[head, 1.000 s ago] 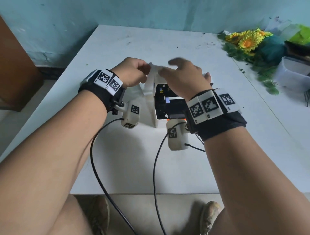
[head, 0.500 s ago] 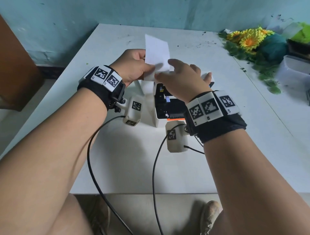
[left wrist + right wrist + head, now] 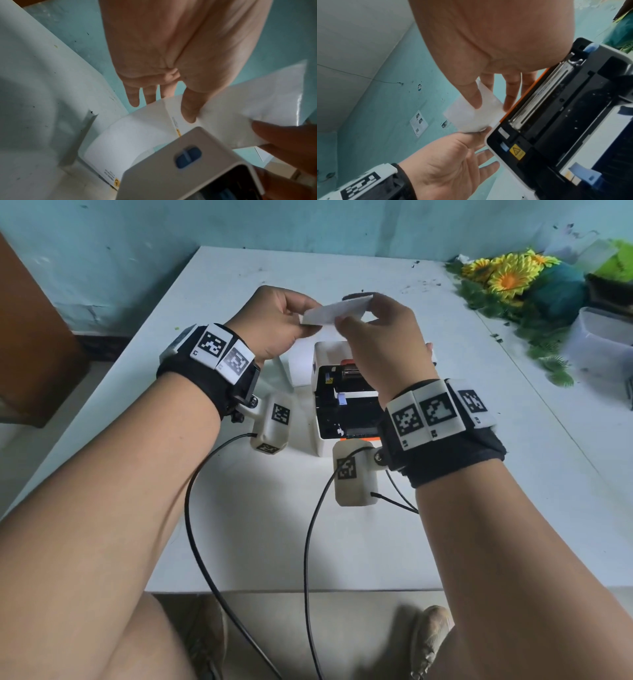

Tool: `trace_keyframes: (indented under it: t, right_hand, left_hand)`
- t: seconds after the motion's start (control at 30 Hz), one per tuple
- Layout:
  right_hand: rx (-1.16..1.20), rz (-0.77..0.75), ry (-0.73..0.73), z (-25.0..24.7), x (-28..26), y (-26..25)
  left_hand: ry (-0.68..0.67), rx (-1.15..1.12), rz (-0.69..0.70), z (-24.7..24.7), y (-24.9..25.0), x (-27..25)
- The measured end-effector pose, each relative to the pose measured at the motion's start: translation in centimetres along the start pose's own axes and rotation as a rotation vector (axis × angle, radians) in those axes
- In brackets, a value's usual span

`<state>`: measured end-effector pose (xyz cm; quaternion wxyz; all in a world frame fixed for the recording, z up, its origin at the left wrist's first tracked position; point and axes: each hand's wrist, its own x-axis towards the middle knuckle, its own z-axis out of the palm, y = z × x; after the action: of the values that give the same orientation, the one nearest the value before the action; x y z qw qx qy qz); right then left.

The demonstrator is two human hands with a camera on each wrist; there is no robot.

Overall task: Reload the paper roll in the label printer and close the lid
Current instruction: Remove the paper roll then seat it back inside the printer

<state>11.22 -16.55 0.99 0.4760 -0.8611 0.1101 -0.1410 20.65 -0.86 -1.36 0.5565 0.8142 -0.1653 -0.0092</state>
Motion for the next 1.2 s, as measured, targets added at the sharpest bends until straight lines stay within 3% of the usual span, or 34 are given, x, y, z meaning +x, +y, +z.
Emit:
trace_keyframes:
  t: [0.23, 0.4, 0.57, 0.77, 0.87, 0.97, 1.1, 1.2]
  right_hand:
    - [0.140, -0.040, -0.008, -1.5, 0.3, 1.1]
    - [0.119, -0.053, -0.035, -2.5, 0.1, 1.4]
    - [0.049, -0.041, -0.047, -2.4, -1.2, 0.9]
    - [0.004, -0.094, -0.102, -2.0, -2.2, 1.4]
    - [-0.099, 0.034, -0.020, -2.6, -2.4, 2.0]
    - [0.031, 0.212, 0.104, -4.4, -1.8, 3.5]
    - [0.307, 0.345, -0.004, -6.6, -0.8, 5.1]
    - [0.317, 0.390, -0.109, -6.6, -0.6, 5.7]
  left_hand:
    - [0.067, 0.054, -0.153, 0.0, 2.2, -1.0]
    - [0.198, -0.130, -0.277, -0.2, 5.2, -3.7]
    - [0.141, -0.312, -0.358, 0.3, 5.7, -6.3]
    - [0.182, -0.418, -0.398, 0.5, 5.9, -7.6]
    - [0.241, -0.453, -0.375, 1.0, 5.3, -7.9]
    - [0.284, -0.440, -0.367, 1.7, 4.5, -7.5]
    - [0.320, -0.454, -0.374, 2.9, 3.0, -6.6]
    - [0.291, -0.506, -0.405, 3.5, 2.6, -6.1]
